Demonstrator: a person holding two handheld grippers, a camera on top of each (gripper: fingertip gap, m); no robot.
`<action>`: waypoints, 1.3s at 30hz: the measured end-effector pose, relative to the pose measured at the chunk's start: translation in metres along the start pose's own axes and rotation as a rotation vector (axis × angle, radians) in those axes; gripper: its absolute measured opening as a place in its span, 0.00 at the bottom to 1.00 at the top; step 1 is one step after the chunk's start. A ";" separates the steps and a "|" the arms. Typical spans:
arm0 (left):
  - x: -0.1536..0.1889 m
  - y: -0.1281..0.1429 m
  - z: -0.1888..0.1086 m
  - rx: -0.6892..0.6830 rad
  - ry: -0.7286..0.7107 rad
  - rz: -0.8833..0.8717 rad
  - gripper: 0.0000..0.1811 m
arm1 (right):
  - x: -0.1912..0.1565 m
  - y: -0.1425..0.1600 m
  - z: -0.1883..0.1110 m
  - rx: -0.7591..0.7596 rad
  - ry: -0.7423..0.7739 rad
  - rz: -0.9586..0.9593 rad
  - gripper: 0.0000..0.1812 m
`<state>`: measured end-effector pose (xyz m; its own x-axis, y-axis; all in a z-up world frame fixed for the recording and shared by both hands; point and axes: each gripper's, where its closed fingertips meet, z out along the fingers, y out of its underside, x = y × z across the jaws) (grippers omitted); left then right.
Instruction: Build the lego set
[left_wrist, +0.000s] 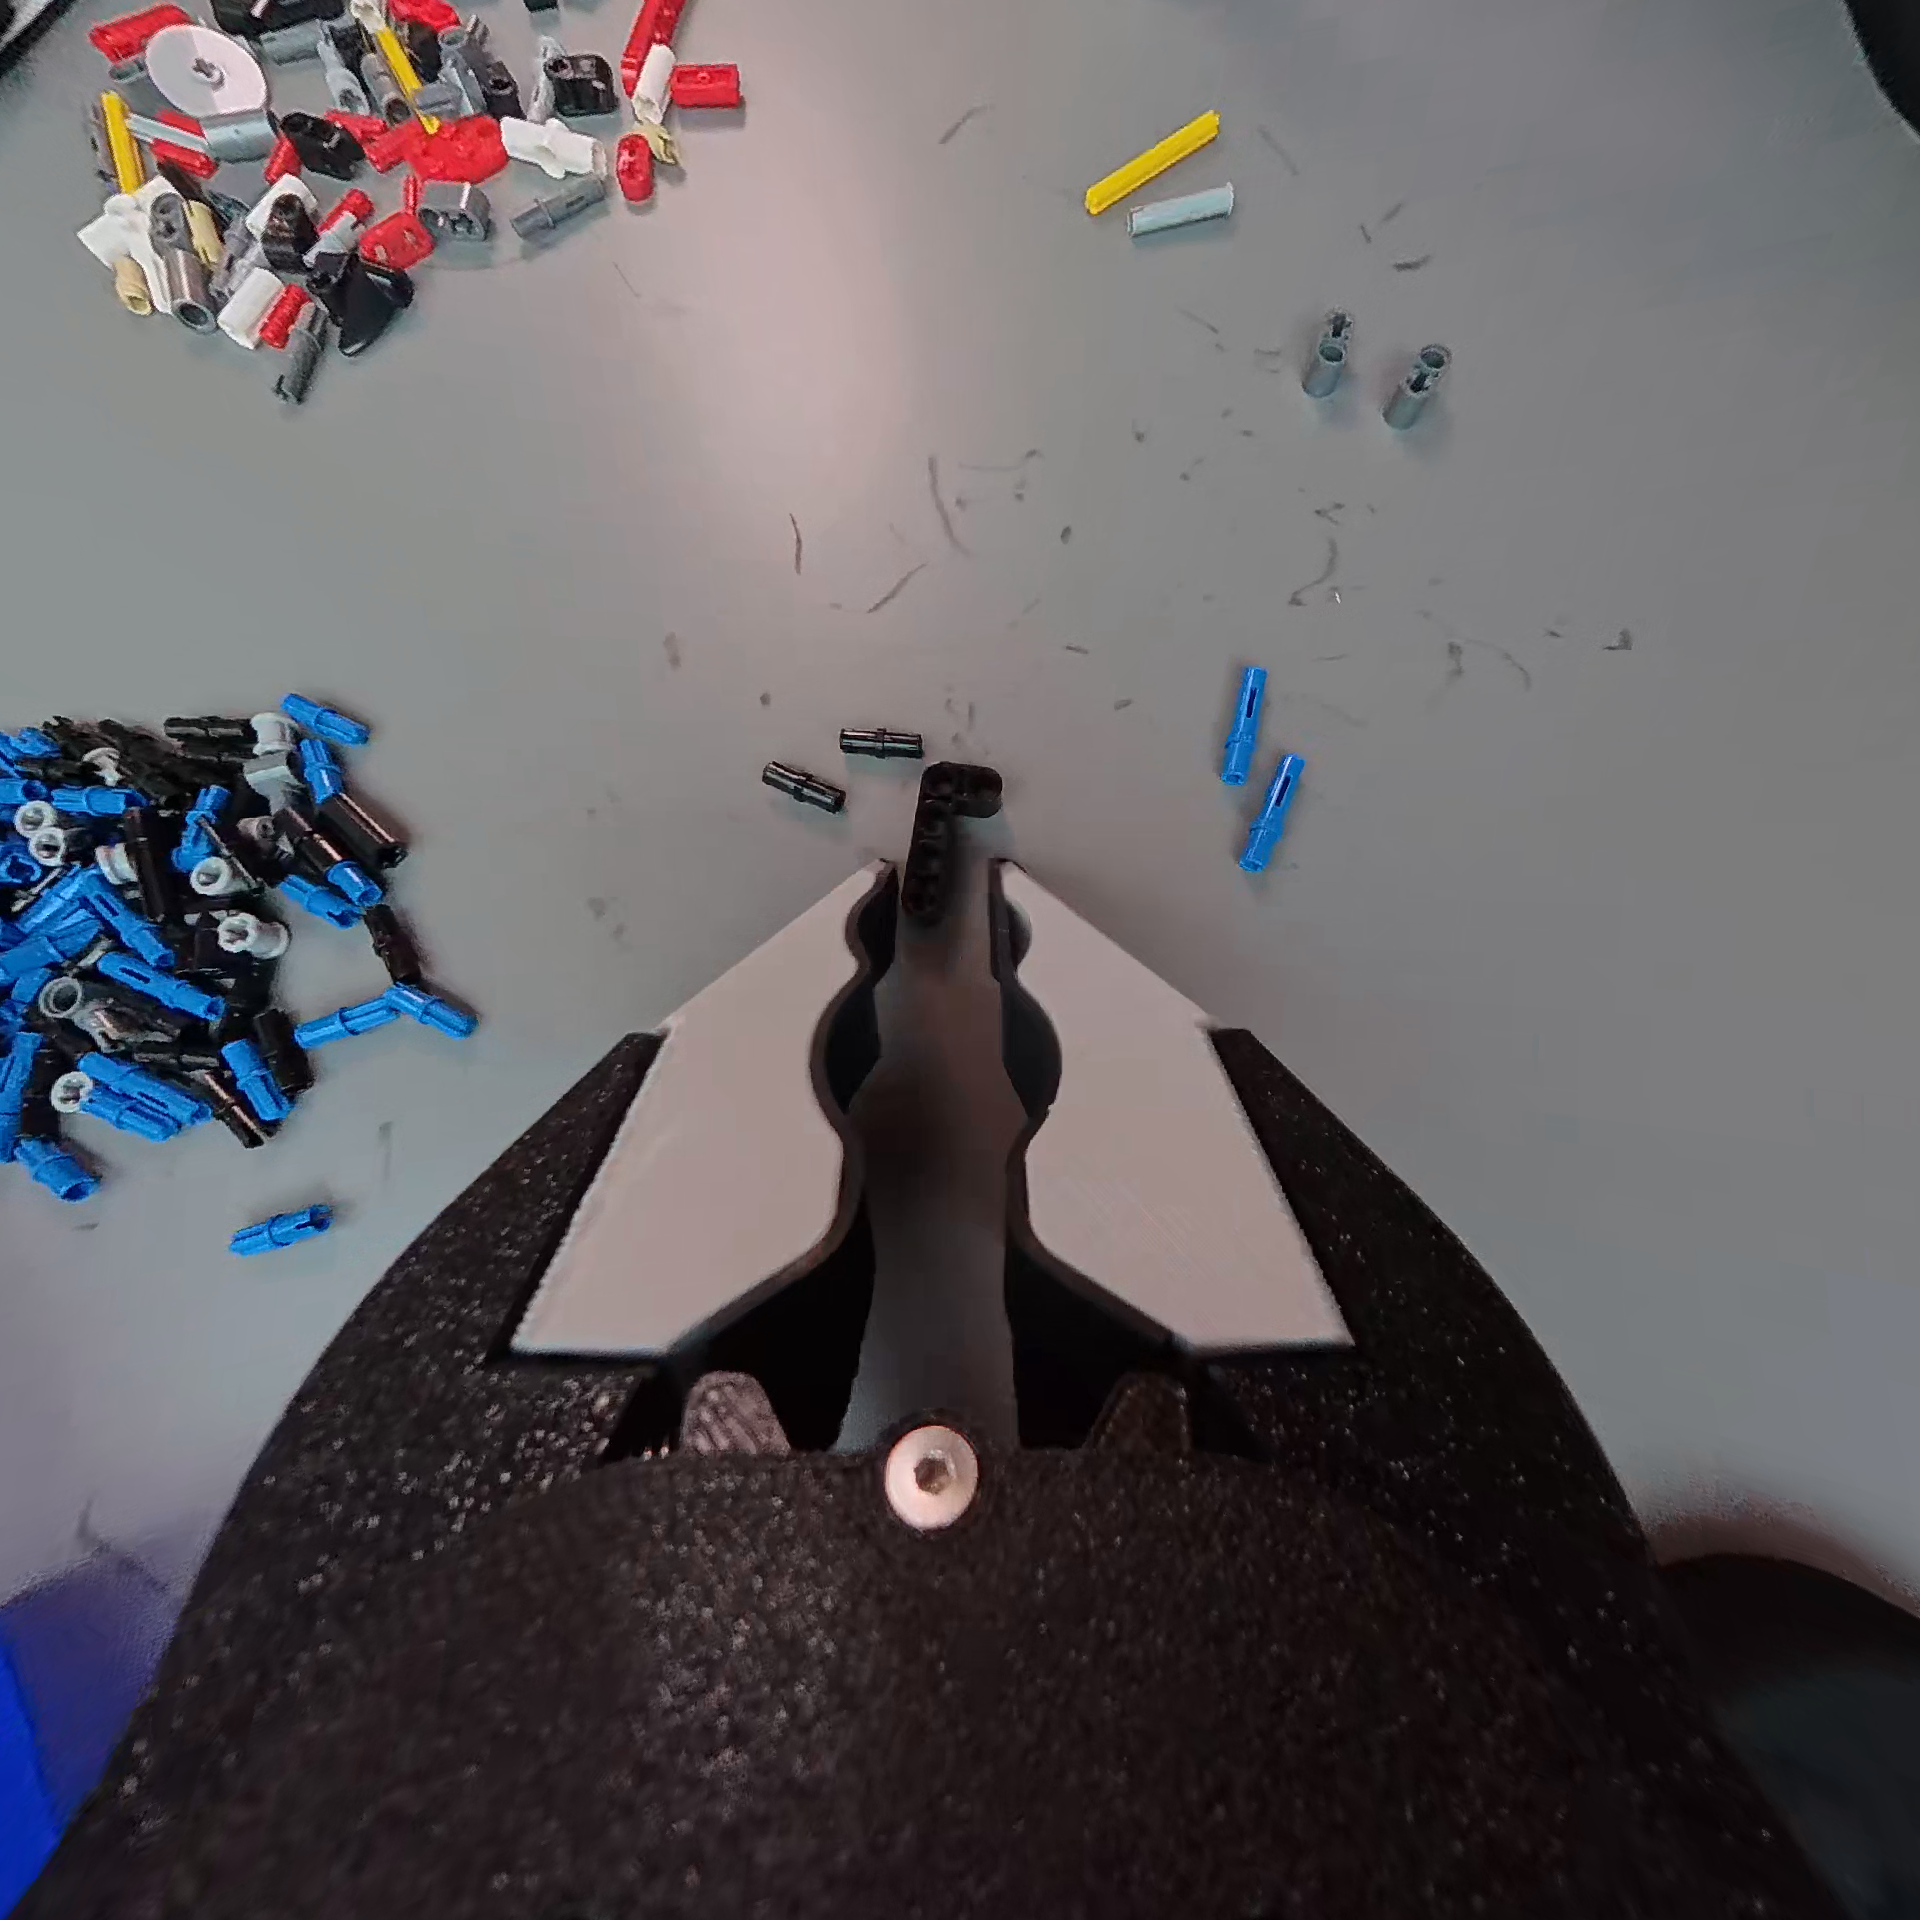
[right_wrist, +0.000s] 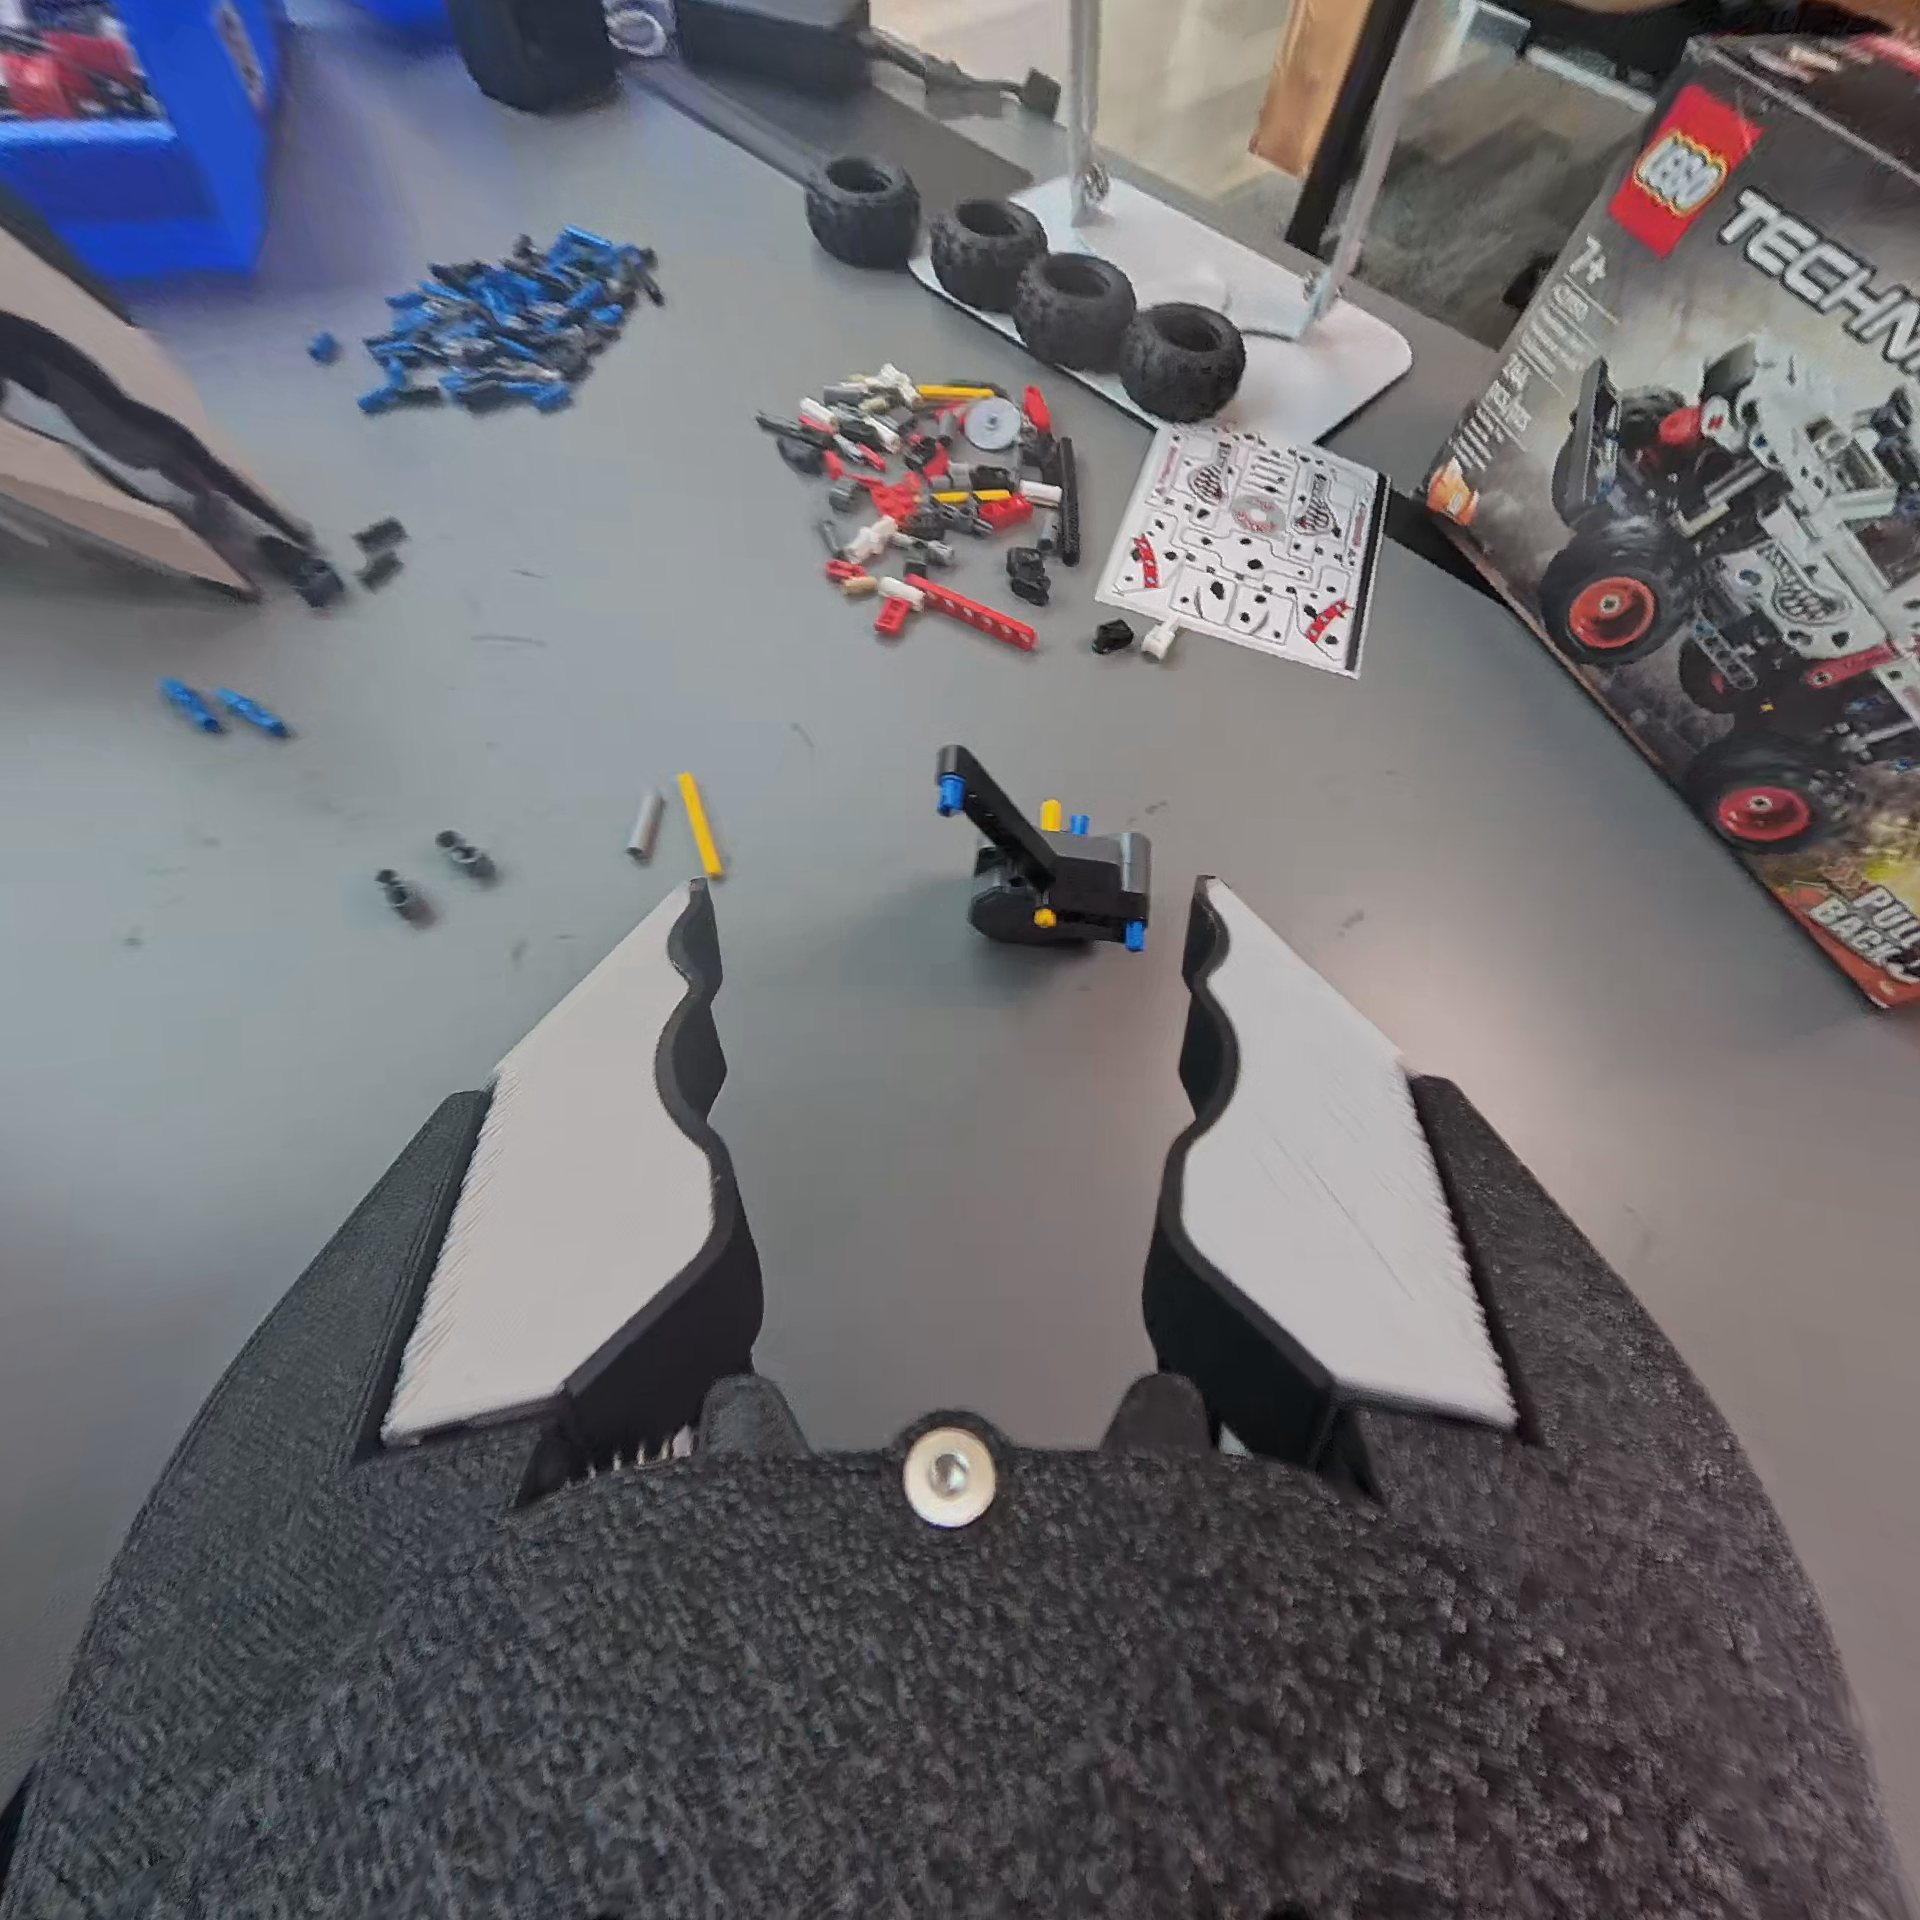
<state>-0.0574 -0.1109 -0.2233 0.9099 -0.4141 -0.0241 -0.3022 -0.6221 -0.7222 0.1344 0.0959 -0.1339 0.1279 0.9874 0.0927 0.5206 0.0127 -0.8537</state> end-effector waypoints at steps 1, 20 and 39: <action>-0.002 -0.002 0.001 0.004 -0.011 0.006 0.05 | -0.016 -0.005 -0.009 0.031 -0.040 -0.031 0.45; 0.111 -0.088 -0.019 0.184 0.881 -0.383 0.04 | -0.222 -0.027 0.041 0.246 -0.687 -0.679 0.07; 0.044 -0.115 -0.020 0.476 0.222 -0.150 0.13 | -0.169 -0.068 0.070 0.189 -0.846 0.512 0.04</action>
<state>0.0112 -0.0710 -0.1275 0.8359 -0.5062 0.2123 0.0350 -0.3368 -0.9409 0.0184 -0.0604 -0.1275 -0.3810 0.6672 -0.6400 0.4191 -0.4924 -0.7628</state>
